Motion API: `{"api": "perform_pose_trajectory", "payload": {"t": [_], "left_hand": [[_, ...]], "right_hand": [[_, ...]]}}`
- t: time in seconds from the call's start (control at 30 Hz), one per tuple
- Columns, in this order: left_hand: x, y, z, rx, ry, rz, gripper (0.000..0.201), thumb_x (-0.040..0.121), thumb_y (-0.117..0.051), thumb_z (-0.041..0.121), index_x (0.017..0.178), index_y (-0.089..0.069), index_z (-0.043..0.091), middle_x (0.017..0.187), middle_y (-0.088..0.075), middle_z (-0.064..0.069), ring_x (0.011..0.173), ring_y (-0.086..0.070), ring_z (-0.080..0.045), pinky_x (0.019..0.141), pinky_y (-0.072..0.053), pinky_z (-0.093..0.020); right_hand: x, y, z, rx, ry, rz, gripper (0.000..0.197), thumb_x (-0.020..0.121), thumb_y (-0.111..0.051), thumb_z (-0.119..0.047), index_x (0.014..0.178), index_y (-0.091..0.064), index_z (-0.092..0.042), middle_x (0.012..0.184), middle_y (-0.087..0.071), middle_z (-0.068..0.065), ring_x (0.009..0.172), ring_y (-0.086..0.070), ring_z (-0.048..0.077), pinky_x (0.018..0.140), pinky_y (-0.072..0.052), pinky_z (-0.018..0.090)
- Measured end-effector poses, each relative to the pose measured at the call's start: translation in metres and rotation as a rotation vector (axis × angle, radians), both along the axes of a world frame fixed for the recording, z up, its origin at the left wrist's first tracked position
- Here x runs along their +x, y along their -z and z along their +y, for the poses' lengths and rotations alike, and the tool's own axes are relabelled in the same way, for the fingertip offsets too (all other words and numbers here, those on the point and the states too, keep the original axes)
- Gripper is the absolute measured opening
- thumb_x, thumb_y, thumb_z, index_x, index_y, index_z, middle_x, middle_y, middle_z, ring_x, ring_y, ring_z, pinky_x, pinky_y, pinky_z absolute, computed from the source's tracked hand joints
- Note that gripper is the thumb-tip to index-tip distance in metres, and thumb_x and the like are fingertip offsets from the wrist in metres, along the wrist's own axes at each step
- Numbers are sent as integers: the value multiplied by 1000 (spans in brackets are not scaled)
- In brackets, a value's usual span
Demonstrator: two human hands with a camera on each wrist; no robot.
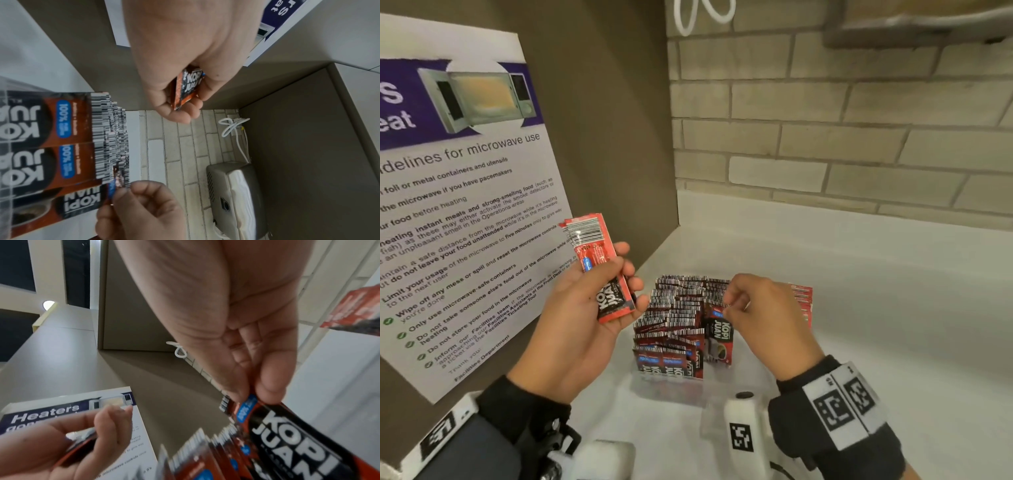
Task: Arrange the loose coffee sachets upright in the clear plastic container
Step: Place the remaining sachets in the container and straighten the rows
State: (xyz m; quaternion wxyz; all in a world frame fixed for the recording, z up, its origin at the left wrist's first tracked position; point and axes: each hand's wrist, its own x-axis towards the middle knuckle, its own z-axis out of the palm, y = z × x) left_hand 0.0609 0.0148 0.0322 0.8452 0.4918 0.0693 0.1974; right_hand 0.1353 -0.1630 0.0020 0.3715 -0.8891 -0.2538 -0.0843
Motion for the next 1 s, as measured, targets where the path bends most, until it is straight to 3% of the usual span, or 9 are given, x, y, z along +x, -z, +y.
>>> {"api": "perform_pose_trajectory", "payload": {"t": [0.23, 0.4, 0.6, 0.8, 0.9, 1.0], "left_hand": [[-1, 2, -1, -3, 24, 38, 14, 93, -49, 11, 96, -63, 14, 67, -58, 1, 56, -58, -9, 52, -53, -24], [-1, 3, -2, -13, 29, 49, 15, 92, -49, 11, 97, -63, 13, 67, -58, 1, 56, -59, -9, 52, -53, -24], [-1, 2, -5, -13, 45, 58, 15, 89, -51, 10, 99, -62, 12, 68, -58, -1, 57, -59, -10, 52, -54, -24], [-5, 4, -4, -18, 65, 60, 21, 82, -55, 13, 102, -62, 11, 69, -59, -1, 58, -60, -11, 53, -54, -25], [-7, 3, -4, -22, 82, 62, 31, 73, -56, 17, 103, -63, 11, 70, -61, -1, 59, -60, -12, 53, -54, -25], [-7, 3, -6, -18, 94, 65, 32, 73, -57, 15, 103, -62, 10, 69, -60, -2, 58, -59, -12, 50, -52, -24]], "right_hand": [[2, 12, 5, 15, 12, 32, 21, 82, -59, 0, 76, -56, -20, 66, -48, -15, 60, -47, -1, 54, -39, 9], [3, 14, 6, 34, 19, 78, 16, 82, -64, -4, 78, -55, -16, 68, -48, -12, 63, -50, 6, 61, -43, 17], [3, 14, 3, 3, 25, 97, 22, 86, -58, -3, 93, -44, -18, 73, -54, -5, 62, -50, 4, 53, -36, 9], [2, 12, 0, -21, 39, 82, 21, 89, -48, 1, 92, -36, -17, 81, -65, 10, 70, -62, 20, 59, -45, 25], [3, 11, -2, -32, 37, 85, 20, 90, -48, -1, 92, -36, -17, 80, -64, 8, 68, -59, 18, 55, -42, 20], [4, 10, -2, -48, 29, 101, 18, 90, -47, -1, 92, -37, -16, 82, -63, 8, 69, -60, 18, 57, -44, 21]]}}
